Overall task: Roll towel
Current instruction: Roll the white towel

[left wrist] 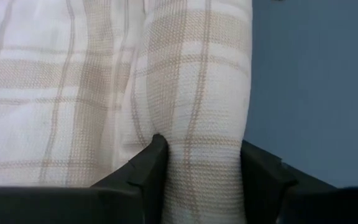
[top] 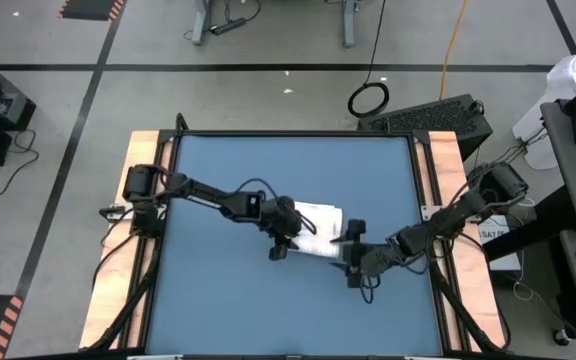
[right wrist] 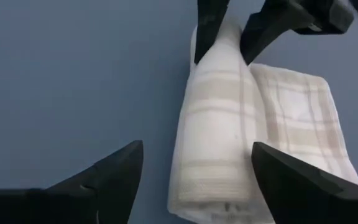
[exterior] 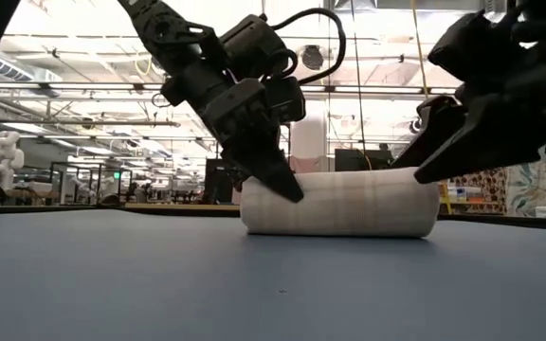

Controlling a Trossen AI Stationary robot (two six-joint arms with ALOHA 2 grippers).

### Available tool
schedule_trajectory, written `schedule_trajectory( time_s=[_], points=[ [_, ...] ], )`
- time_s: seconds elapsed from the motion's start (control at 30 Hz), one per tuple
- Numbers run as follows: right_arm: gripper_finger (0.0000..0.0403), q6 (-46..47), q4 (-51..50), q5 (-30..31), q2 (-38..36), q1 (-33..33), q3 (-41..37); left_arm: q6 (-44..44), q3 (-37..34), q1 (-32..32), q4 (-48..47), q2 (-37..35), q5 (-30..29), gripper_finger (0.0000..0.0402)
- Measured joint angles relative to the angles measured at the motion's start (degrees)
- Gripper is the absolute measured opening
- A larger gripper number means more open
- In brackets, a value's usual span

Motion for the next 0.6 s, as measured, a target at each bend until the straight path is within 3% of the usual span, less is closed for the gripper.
schedule_trajectory(
  time_s=[0.37,0.6],
  points=[
    [0.0291,-1.02,4.37,3.73,4.55,-0.46,0.04,-0.37,-0.07,0.31,0.58,0.04,0.71,0.0164],
    [0.0343,-0.86,4.42,2.34,4.95,-2.56,0.04,-0.3,-0.09,0.31,0.74,0.04,0.65,0.0164]
  ],
)
